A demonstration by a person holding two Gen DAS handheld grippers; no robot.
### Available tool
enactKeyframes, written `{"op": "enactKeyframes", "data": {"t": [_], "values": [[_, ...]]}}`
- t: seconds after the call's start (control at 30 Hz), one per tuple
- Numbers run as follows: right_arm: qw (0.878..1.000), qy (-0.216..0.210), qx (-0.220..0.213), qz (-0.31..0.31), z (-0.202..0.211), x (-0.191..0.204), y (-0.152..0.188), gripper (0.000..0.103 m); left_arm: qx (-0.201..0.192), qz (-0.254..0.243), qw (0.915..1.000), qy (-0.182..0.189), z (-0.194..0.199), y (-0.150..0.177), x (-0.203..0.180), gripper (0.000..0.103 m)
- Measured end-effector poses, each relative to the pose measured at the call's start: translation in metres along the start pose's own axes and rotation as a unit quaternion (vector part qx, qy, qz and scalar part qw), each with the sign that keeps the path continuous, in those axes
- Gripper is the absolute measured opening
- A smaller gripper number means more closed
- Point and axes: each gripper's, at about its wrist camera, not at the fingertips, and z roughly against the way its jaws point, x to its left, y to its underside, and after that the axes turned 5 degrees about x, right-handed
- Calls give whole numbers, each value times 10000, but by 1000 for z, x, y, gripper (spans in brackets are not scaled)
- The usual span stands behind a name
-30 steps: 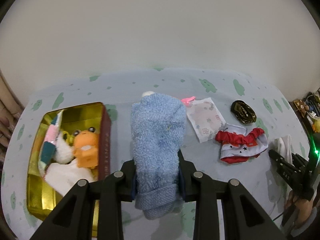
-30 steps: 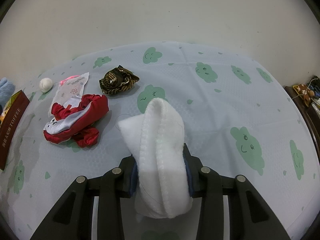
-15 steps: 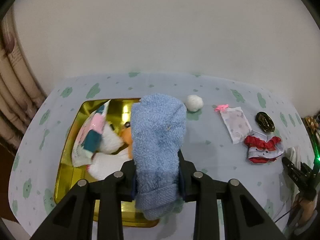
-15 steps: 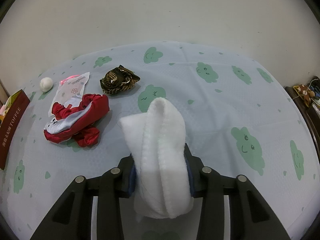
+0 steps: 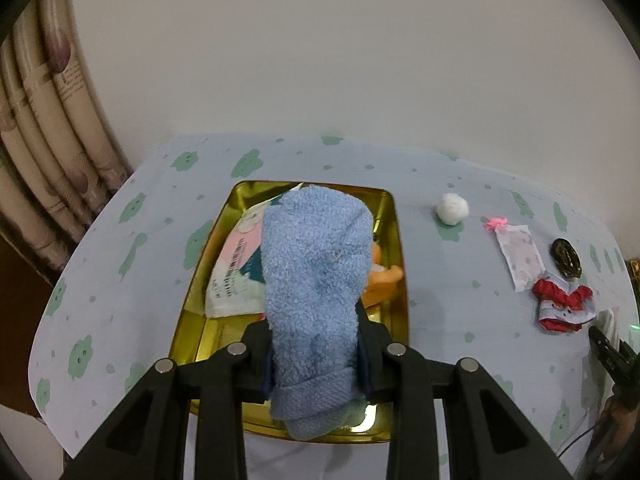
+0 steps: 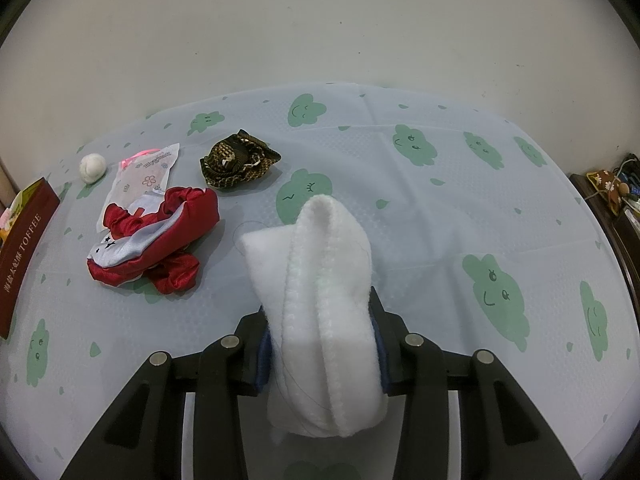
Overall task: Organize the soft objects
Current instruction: 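Carry the blue towel with the left gripper over the tin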
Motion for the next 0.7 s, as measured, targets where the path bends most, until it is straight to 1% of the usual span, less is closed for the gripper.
{"op": "enactKeyframes", "data": {"t": [0.23, 0.43, 0.53, 0.7], "values": [[10000, -1, 0, -3, 0, 0, 0, 39, 23, 109, 9998, -143, -3, 3, 17, 31], [10000, -3, 1, -3, 0, 0, 0, 40, 113, 165, 9996, -183, -10, 7, 29, 31], [10000, -2, 1, -2, 0, 0, 0, 40, 172, 168, 9993, -284, -16, 10, 33, 31], [10000, 0, 2, 0, 0, 0, 0, 40, 261, 288, 9988, -285, -24, 12, 41, 31]]}}
